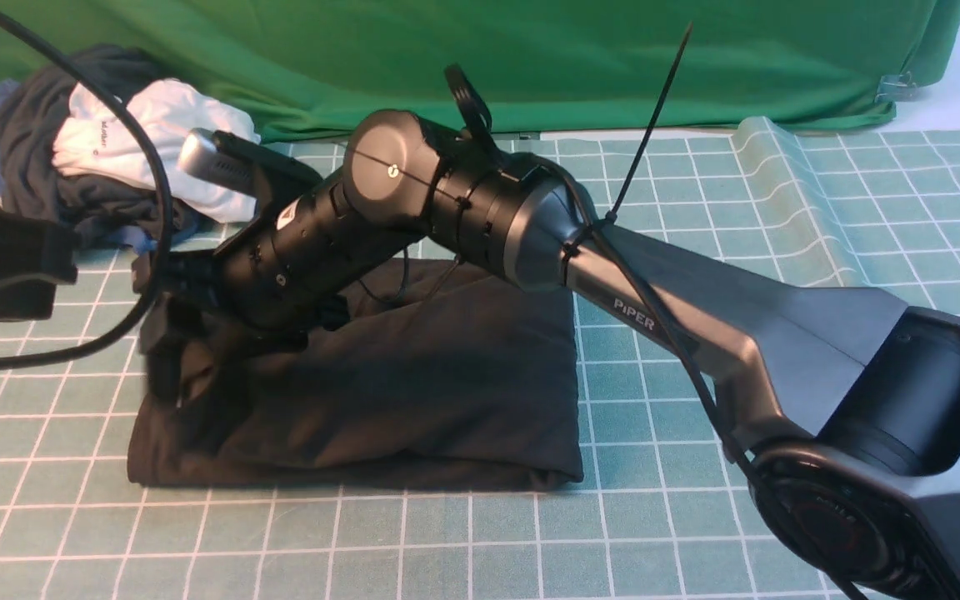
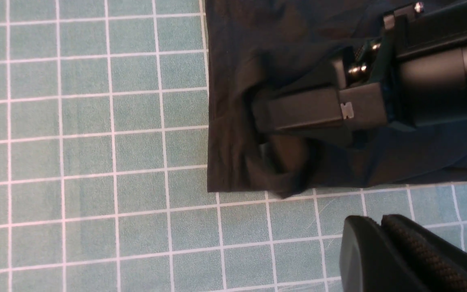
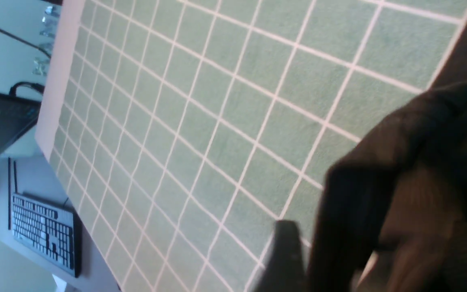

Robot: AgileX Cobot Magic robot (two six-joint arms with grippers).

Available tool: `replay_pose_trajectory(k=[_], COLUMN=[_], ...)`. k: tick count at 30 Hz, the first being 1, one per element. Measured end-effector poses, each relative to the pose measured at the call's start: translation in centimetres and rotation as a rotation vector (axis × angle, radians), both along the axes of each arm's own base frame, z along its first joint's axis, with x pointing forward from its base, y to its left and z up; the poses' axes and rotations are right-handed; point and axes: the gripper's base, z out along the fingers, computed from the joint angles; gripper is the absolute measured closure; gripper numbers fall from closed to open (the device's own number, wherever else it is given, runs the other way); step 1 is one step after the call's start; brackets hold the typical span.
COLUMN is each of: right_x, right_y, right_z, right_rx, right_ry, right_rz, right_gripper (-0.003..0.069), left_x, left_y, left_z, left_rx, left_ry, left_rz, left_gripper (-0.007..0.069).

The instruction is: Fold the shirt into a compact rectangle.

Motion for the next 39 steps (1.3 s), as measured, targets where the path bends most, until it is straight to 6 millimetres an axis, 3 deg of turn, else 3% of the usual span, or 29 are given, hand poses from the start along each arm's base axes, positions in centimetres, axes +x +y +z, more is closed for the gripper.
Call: replay_pose_trajectory(k=[1, 3, 7, 9, 12, 13, 14, 15, 20, 23, 26, 28, 34, 39], right_x=[-0.2, -0.3, 0.2, 1.0, 3.2, 3.5, 4.4, 5.9, 7.4, 6.6, 5.3, 3.4, -1.0, -2.9], right_y=[0.0, -0.1, -1.4, -3.0, -6.4, -6.9, -8.4, -11.0, -17.1, -20.6, -22.5, -24.1, -26.7, -27.6], right_z=[0.1, 0.4, 2.4, 4.2, 6.8, 7.2, 8.2, 10.1, 14.7, 16.9, 17.4, 17.5, 16.8, 15.9], right_rx=[-0.001, -0.006, -0.008, -0.023, -0.105, -0.118, -0.145, -0.186, -0.259, -0.324, -0.391, -0.451, -0.518, -0.534], right_ry=[-0.015, -0.021, -0.063, -0.128, -0.245, -0.263, -0.305, -0.37, -0.484, -0.518, -0.524, -0.52, -0.479, -0.451], right_rz=[0.031, 0.053, 0.124, 0.182, 0.201, 0.194, 0.169, 0.113, -0.012, -0.049, -0.044, -0.013, 0.058, 0.074], right_gripper=[0.0077, 0.006, 0.0104, 0.0174, 0.0386, 0.0426, 0.0509, 0.0591, 0.0628, 0.0631, 0.0631, 0.0631, 0.0631, 0.0632], left_x=[-0.1, -0.2, -0.3, -0.3, -0.2, -0.2, 0.0, 0.4, 3.6, 6.6, 8.9, 11.3, 15.5, 18.5], left_y=[0.0, 0.0, 0.1, 0.1, 0.1, 0.1, 0.1, -0.1, -0.5, -1.0, -1.7, -2.5, -4.1, -4.6], left_z=[0.1, 0.1, 0.1, 0.1, 0.1, 0.1, 0.0, -0.2, -2.6, -5.1, -7.3, -9.9, -14.9, -17.0], left_rx=[-0.004, -0.007, -0.007, -0.007, -0.008, -0.008, -0.012, -0.026, -0.044, -0.049, -0.085, -0.142, -0.245, -0.253], left_ry=[-0.004, -0.006, 0.001, 0.002, 0.002, 0.002, 0.001, 0.01, 0.112, 0.167, 0.196, 0.217, 0.26, 0.315], left_rz=[0.007, 0.014, 0.024, 0.025, 0.03, 0.03, 0.032, 0.032, 0.033, 0.014, -0.035, -0.087, -0.191, -0.234], left_gripper=[0.0613, 0.0613, 0.0613, 0.0613, 0.0613, 0.0613, 0.0613, 0.0613, 0.0613, 0.0613, 0.0613, 0.0613, 0.0613, 0.0611])
